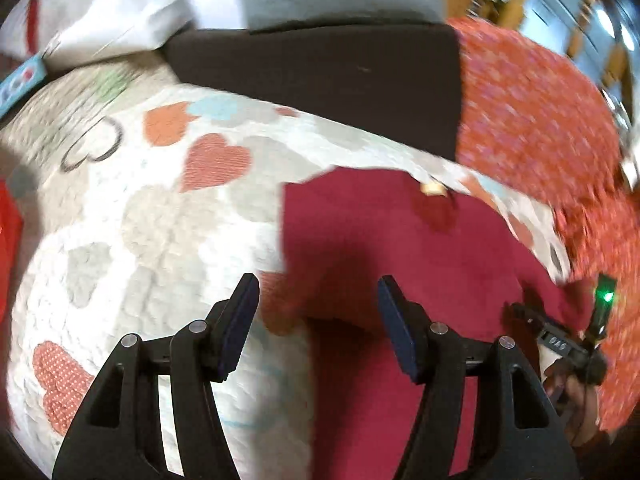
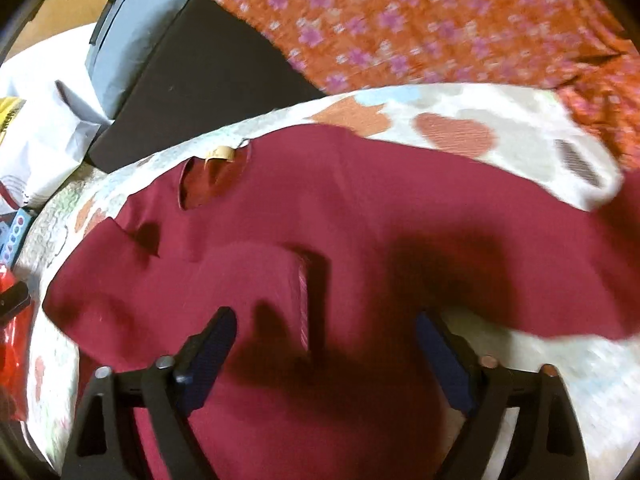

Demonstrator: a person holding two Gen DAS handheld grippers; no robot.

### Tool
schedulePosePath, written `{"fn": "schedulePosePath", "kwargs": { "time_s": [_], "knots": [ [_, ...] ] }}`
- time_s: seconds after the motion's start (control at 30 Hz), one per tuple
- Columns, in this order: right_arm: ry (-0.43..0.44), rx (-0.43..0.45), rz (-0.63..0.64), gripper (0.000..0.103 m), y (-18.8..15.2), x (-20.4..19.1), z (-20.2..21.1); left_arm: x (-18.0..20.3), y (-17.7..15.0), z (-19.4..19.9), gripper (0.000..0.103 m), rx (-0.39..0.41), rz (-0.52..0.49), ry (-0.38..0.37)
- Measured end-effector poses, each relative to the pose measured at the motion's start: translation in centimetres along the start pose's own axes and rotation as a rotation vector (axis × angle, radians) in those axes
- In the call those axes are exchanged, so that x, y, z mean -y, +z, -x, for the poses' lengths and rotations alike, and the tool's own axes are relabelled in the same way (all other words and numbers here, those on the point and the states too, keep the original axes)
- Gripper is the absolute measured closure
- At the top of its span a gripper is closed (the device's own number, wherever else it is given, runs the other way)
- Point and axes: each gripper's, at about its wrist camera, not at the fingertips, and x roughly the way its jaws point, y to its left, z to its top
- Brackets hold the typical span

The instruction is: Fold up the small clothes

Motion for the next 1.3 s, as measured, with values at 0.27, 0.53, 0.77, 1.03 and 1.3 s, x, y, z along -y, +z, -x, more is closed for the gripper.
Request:
{"fn": "schedulePosePath", "kwargs": {
  "time_s": [0.27, 0.53, 0.77, 1.03, 1.3],
  "knots": [
    [-0.038, 0.18, 0.23, 0.098, 5.2, -3.1, 5.2, 0.1, 0.9, -0.9, 0.042, 0.046, 0.022, 0.032],
    [-0.179, 0.227, 0.267, 0.098, 8.0, -0.6, 4.8, 3.6, -0.2, -3.2, 0.042, 0.002, -0.111, 0.065],
    [-0.189, 0.043, 0.079, 0.093, 6.9, 4.3, 0.2, 4.4, -0.9, -5.5, 0.042, -0.034, -0.136, 0.083],
    [-0.09, 0.007, 0.134, 0.093, 4.4, 1.1, 0.7, 3.3, -1.5, -9.5, 0.042, -0.1, -0.091, 0.12],
    [-0.122, -0.018, 0.029, 0.092, 6.5, 2.8, -1.8, 3.1, -1.2, -10.1, 0.039, -0.115, -0.057, 0.126]
  ]
}}
